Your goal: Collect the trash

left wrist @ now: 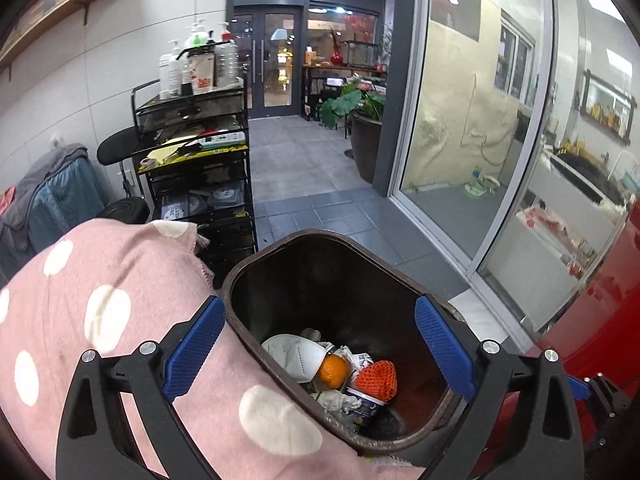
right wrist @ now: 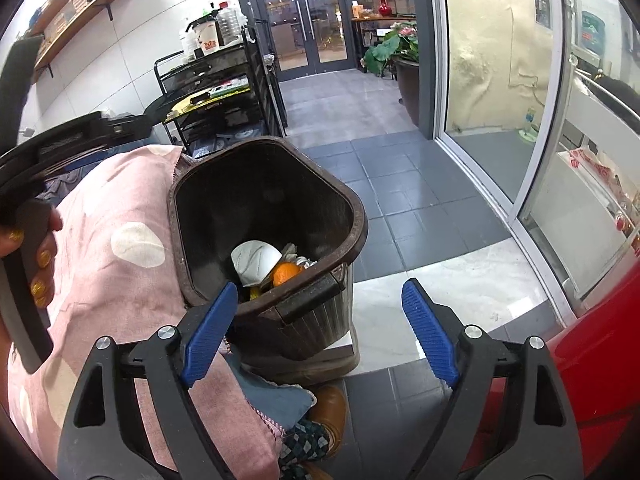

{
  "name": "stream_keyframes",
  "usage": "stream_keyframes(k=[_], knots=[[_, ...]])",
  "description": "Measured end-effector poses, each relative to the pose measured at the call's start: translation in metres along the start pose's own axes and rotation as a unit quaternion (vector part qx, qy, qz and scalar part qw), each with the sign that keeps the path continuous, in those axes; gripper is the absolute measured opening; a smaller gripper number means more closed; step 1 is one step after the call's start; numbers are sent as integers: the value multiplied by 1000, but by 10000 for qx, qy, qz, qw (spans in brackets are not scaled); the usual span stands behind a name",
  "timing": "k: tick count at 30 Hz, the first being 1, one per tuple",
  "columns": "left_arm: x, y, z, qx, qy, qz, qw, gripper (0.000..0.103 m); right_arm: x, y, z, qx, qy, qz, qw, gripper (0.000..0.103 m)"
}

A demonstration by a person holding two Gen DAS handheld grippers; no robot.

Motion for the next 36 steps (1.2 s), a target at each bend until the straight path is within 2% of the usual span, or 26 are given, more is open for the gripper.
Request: stream_keyframes(k=[6, 8, 10, 15, 18, 24, 28, 36], knots=[[15, 33, 17, -100, 257, -166, 9995, 97, 3, 7, 8, -100, 86, -130, 9998, 89], [24, 46, 25, -116, 391, -199, 9990, 97, 4, 14, 14, -186, 164, -292, 9993, 95], [32, 59, 31, -180, 476, -257, 9984, 97, 6, 22, 22, -244, 276, -524, 9979, 96], [55, 91, 45, -560, 437, -324, 9969, 97, 10, 37, 45, -421, 523, -775, 9947, 96], [72, 114, 55, -668, 553, -333, 9957, 97, 16, 46, 63, -550, 649, -871, 9926, 96], [105, 156, 75, -1145, 895, -452, 9884, 97, 36, 67, 98, -925, 808, -926, 9881, 97], [126, 185, 86, -1585, 1080, -521, 9800, 97, 54, 82, 119, -1163, 955, -927, 9843, 97], [158, 230, 87, -2090, 1244, -599, 9681, 97, 85, 122, 152, -1372, 1364, -1255, 9730, 97]])
Point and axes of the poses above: each gripper's, at about its wrist camera, not at the fingertips, and y roughly against the way its jaws point, z to its left, x to its underside, the point moved 3 cm from there along -y, roughly the way its jaws point, and after that the axes turned 11 degrees about -y, right-handed, at the moved point
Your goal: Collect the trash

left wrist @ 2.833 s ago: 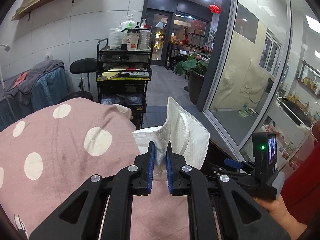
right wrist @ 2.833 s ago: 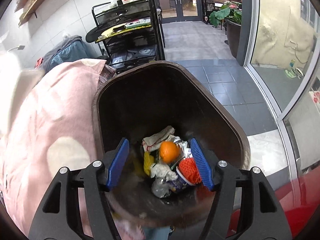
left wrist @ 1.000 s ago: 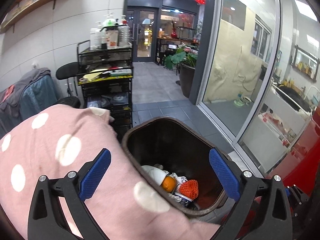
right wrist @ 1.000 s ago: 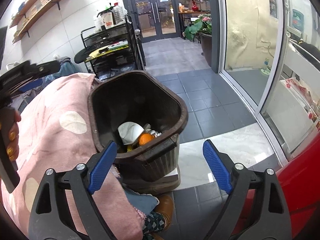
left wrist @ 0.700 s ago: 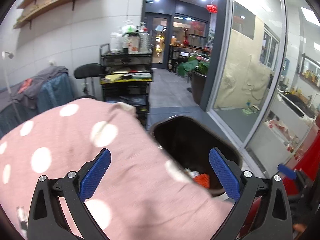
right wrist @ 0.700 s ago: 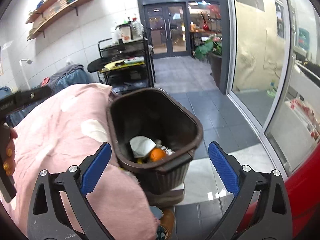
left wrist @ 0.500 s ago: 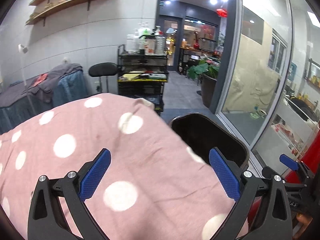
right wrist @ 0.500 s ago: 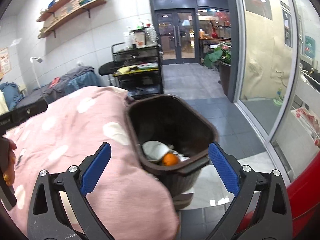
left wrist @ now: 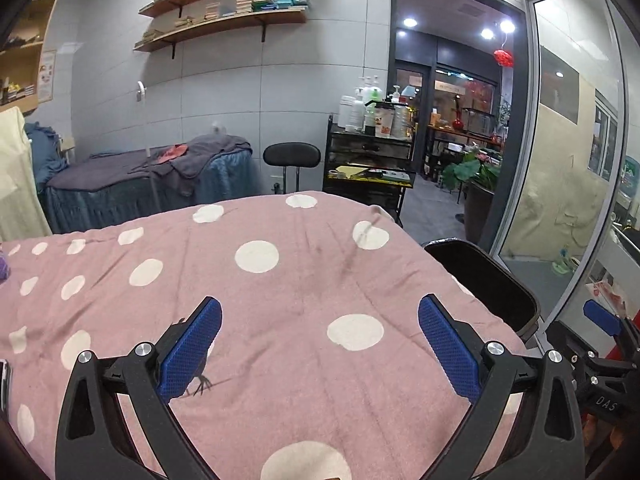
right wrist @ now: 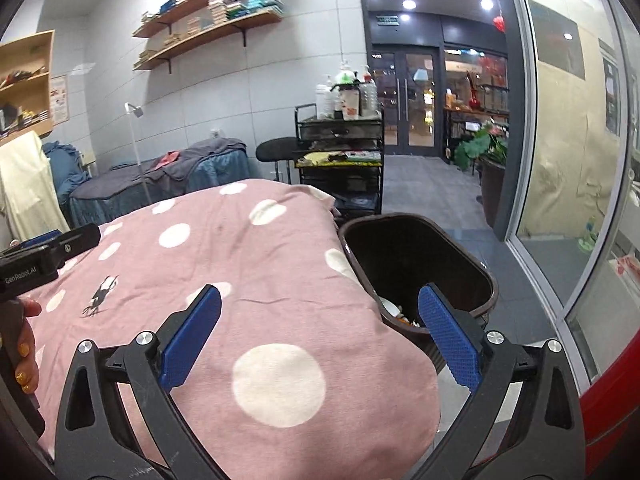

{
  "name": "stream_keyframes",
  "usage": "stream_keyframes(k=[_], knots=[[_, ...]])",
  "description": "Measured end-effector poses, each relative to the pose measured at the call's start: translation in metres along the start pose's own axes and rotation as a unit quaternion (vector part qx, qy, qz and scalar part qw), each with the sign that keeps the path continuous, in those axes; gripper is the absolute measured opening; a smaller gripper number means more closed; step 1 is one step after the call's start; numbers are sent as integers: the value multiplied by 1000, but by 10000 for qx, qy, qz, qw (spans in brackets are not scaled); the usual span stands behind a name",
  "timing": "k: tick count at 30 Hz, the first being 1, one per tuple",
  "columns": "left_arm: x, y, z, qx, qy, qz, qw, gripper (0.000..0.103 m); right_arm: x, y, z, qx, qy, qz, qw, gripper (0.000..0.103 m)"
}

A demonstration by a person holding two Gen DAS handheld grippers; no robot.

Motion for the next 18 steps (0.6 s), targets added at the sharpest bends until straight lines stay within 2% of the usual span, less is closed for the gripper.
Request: stream_keyframes(k=[8, 18], knots=[[21, 29, 7, -222, 201, -70, 9995, 97, 9, 45, 31, -132, 457, -460, 9978, 97], [30, 54, -2, -601, 117, -289, 9977, 97, 21, 67, 39, -288, 506, -386, 9976, 97]])
Point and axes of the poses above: each gripper's, at about its wrist camera, not at the fingertips, and y roughly against the way its jaws point, z to its left, x to its underside, the point moved 3 cm from there along -y, roughly the way its jaws point, and after that the axes turned 11 degrees about -y, right-handed, at the moved point
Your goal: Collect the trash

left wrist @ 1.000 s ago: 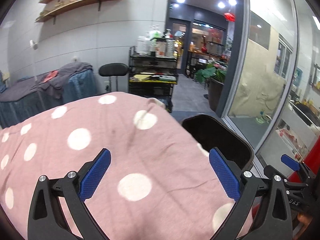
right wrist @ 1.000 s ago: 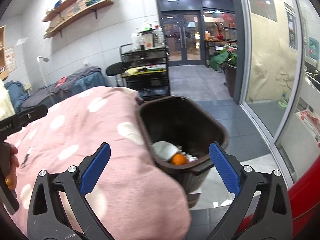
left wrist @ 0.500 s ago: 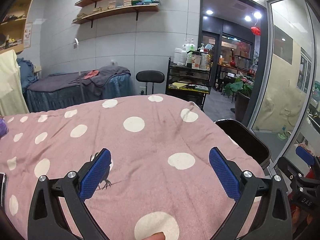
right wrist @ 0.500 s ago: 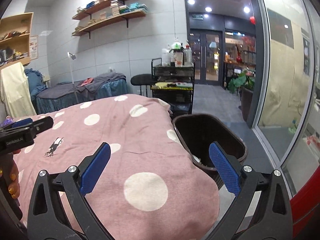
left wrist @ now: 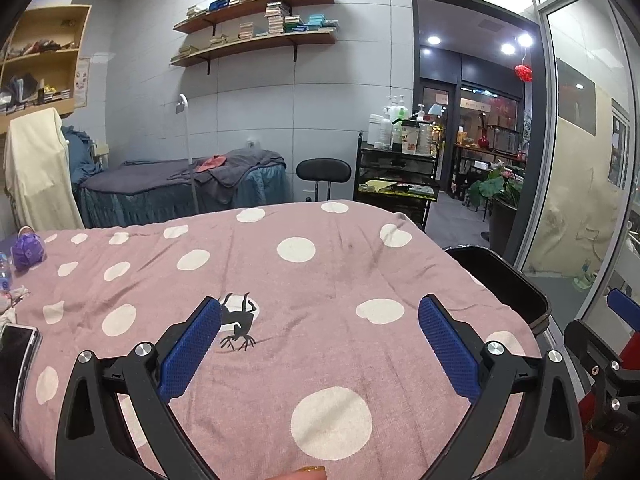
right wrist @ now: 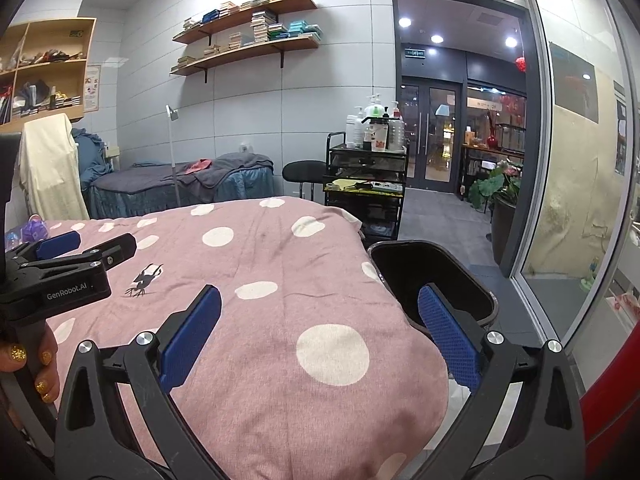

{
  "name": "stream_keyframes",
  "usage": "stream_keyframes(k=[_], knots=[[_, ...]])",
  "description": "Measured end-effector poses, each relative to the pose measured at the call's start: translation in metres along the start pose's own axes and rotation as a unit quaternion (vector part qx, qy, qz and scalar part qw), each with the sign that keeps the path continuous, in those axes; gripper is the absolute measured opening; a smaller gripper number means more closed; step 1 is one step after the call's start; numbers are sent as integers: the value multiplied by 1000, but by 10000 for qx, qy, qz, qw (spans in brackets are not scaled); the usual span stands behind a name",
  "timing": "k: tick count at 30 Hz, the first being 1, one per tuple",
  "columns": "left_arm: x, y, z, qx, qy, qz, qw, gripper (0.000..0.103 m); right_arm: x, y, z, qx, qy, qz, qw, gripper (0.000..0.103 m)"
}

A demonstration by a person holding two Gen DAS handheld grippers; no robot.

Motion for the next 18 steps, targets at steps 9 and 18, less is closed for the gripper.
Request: stream_keyframes(k=[9, 18], knots=[[0, 3, -1, 15, 11, -52, 10000, 97, 0, 1, 0, 24, -49, -21, 10000, 97], [1, 5, 0, -9, 47, -65, 10000, 97, 2, 1, -2, 61, -102, -14, 9999, 97]])
Point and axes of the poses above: each gripper's, at about its wrist camera, not at the fingertips, and y roughly against the way its jaws point, z to its left, x to its underside, the point moved 3 cm from there along -y, roughly the way its jaws point, and after that the axes turned 11 degrees about -y, right-handed, at the moved point
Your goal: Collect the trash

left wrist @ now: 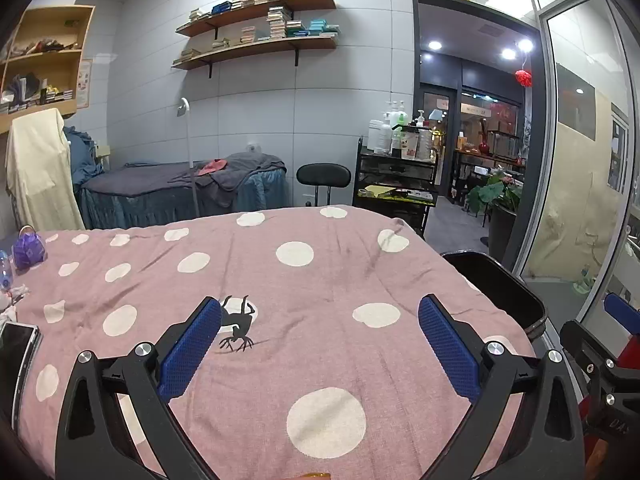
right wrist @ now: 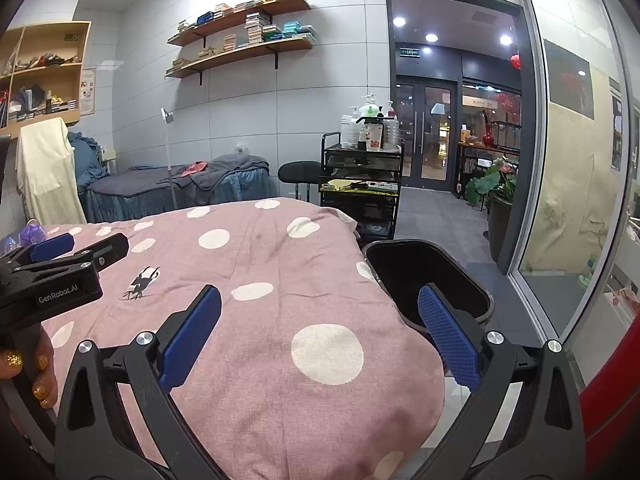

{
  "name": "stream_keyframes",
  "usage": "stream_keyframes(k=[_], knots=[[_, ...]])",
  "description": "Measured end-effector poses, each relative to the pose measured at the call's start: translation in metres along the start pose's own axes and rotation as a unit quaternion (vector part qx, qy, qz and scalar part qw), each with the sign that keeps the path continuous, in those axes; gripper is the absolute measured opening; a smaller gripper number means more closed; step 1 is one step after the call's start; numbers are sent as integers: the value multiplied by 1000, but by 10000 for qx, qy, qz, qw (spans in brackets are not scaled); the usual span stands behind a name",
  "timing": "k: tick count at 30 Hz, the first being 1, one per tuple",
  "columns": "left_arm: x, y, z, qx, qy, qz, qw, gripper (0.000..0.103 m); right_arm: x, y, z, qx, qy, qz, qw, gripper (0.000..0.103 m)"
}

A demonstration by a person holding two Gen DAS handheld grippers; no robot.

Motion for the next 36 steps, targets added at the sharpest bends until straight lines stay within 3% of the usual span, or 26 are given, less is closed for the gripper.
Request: stream_keyframes(k=[36], knots=[[2, 0, 0, 33, -5, 30, 10000, 97, 0, -3, -1, -12, -18, 44, 10000, 97]])
Point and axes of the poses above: each gripper's, at about its wrist camera, not at the fingertips, and y roughly against the way its jaws point, z to its left, x to its underside, the point moved 3 cm from there along -y, roughly the way its jaws point, and after that the axes turned 11 degrees about -y, right-handed, at the moved point
